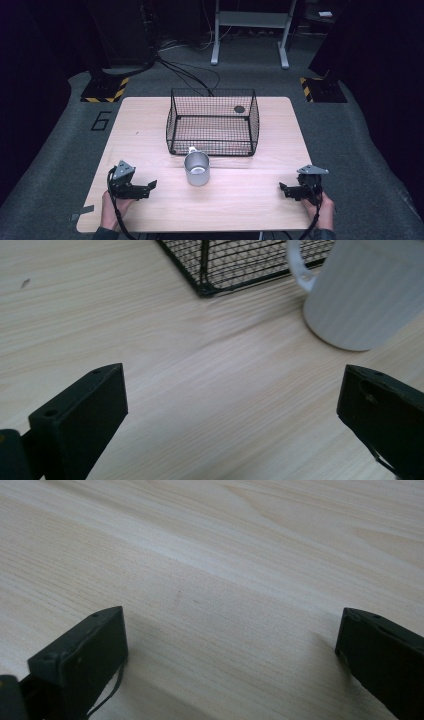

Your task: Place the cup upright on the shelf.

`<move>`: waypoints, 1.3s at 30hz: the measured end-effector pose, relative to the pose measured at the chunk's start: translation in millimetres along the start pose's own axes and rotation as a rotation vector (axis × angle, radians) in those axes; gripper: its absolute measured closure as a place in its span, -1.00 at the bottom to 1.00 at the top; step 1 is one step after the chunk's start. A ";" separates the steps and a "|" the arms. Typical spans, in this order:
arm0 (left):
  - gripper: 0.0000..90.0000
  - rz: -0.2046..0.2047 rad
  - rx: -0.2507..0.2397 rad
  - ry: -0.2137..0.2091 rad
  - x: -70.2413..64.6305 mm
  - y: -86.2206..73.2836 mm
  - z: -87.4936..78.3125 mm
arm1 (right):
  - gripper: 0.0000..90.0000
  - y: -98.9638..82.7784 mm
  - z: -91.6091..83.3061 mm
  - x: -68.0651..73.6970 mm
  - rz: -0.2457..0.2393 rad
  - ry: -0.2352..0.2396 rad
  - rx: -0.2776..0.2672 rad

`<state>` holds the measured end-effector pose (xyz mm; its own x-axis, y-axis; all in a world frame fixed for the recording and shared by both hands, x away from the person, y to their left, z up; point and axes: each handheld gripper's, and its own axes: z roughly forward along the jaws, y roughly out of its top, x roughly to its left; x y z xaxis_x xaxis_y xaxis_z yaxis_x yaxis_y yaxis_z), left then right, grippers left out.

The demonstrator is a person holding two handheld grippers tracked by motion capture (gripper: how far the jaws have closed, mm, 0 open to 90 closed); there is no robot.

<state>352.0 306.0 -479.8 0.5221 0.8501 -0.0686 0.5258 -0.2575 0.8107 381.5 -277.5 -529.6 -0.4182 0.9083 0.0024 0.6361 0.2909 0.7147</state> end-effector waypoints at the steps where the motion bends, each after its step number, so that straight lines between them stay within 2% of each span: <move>1: -1.00 0.006 -0.001 -0.008 -2.5 2.0 0.5 | -1.00 0.0 0.0 -0.1 -0.001 0.001 0.000; 9: -1.00 0.060 -0.011 -0.053 -19.3 16.5 6.5 | -1.00 0.1 0.0 -0.3 -0.002 0.002 0.001; 10: -1.00 0.074 -0.013 -0.070 -23.4 21.1 8.2 | -1.00 0.0 0.0 -0.2 -0.002 0.002 0.000; 14: -1.00 0.092 -0.024 -0.089 -30.5 27.4 12.1 | -1.00 0.0 0.0 -0.2 -0.002 0.002 0.000; 16: -1.00 0.105 -0.026 -0.117 -37.1 33.9 17.3 | -1.00 0.0 0.1 -0.2 -0.002 0.002 0.000; 18: -1.00 0.111 -0.026 -0.125 -39.1 36.1 18.3 | -1.00 0.0 0.0 -0.2 -0.002 0.002 0.000; 19: -1.00 0.127 -0.030 -0.143 -43.3 40.4 20.2 | -1.00 0.0 0.0 -0.2 -0.002 0.002 0.000; 21: -1.00 0.143 -0.039 -0.148 -47.6 44.7 22.6 | -1.00 0.0 0.1 -0.2 -0.002 0.002 0.000; 24: -1.00 0.150 -0.044 -0.157 -51.7 49.3 25.1 | -1.00 0.0 0.1 -0.2 -0.002 0.002 0.000; 25: -1.00 0.146 -0.043 -0.176 -56.4 53.9 26.8 | -1.00 0.0 0.1 -0.2 -0.002 0.002 0.000; 28: -1.00 0.158 -0.059 -0.183 -60.4 58.3 29.5 | -1.00 0.0 0.1 -0.2 -0.002 0.002 0.000; 29: -1.00 0.170 -0.058 -0.198 -63.7 62.4 32.7 | -1.00 0.0 0.0 -0.2 -0.002 0.002 0.000; 31: -1.00 0.168 -0.060 -0.210 -65.2 64.1 34.8 | -1.00 0.0 0.1 -0.2 -0.002 0.002 0.000; 33: -1.00 0.163 -0.076 -0.238 -67.8 66.7 38.9 | -1.00 0.0 0.1 -0.2 -0.002 0.002 0.000; 36: -1.00 0.179 -0.072 -0.243 -72.0 71.6 44.9 | -1.00 0.0 0.1 -0.2 -0.002 0.002 0.000; 39: -1.00 0.178 -0.086 -0.249 -75.0 74.7 50.7 | -1.00 0.0 0.1 -0.2 -0.002 0.002 0.000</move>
<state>386.1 199.7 -443.6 0.7550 0.6536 -0.0532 0.3584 -0.3434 0.8681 381.6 -277.6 -529.7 -0.4206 0.9072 0.0022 0.6350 0.2927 0.7149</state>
